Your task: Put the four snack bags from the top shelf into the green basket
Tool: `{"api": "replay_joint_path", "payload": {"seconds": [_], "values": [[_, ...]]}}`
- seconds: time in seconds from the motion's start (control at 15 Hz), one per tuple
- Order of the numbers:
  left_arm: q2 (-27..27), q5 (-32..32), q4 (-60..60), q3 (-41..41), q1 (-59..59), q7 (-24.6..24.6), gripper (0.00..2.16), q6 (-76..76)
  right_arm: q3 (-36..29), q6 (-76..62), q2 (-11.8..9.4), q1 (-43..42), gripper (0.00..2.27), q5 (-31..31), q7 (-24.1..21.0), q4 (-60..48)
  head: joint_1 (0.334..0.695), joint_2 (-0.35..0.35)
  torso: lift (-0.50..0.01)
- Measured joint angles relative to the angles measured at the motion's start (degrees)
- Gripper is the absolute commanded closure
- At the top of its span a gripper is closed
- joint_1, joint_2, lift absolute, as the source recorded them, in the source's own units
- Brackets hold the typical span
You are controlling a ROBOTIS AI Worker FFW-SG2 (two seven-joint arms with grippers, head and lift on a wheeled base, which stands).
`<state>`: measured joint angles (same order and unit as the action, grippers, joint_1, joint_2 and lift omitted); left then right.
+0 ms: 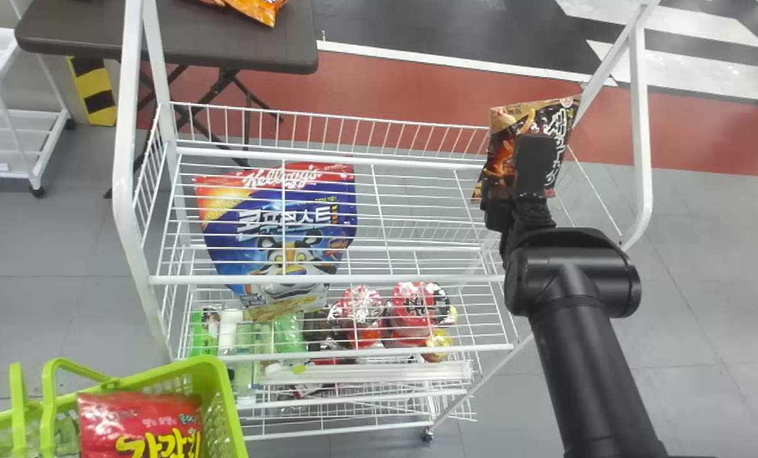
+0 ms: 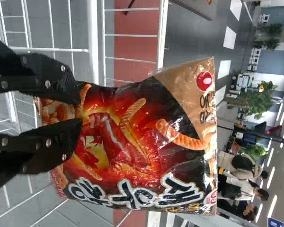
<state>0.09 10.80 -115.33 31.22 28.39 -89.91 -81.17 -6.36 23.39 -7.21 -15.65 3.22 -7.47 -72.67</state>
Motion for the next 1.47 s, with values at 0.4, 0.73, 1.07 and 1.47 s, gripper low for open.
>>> {"api": "replay_joint_path", "payload": {"seconds": [0.4,0.73,1.07,1.47], "values": [[0.0,-0.05,0.39,0.07,-0.27,0.0,1.89,0.0,0.12,0.19,0.0,5.14,1.72,-1.74,1.07,-7.98,0.695,-0.243,0.0],[0.0,-0.09,0.46,-0.09,-0.68,0.0,1.89,-0.07,3.29,0.85,0.3,12.23,0.0,-3.01,0.77,-17.59,0.695,-0.196,0.0],[0.0,-0.09,0.46,-0.09,-0.87,0.0,1.89,-0.17,2.82,0.65,0.44,13.8,0.05,-2.51,-1.7,-19.77,0.695,-0.209,0.0],[0.0,-0.08,0.55,-0.1,-0.95,0.0,1.89,-0.18,-0.61,0.04,0.16,9.8,0.06,-3.0,-1.55,-16.66,0.695,-0.253,0.0]]}}
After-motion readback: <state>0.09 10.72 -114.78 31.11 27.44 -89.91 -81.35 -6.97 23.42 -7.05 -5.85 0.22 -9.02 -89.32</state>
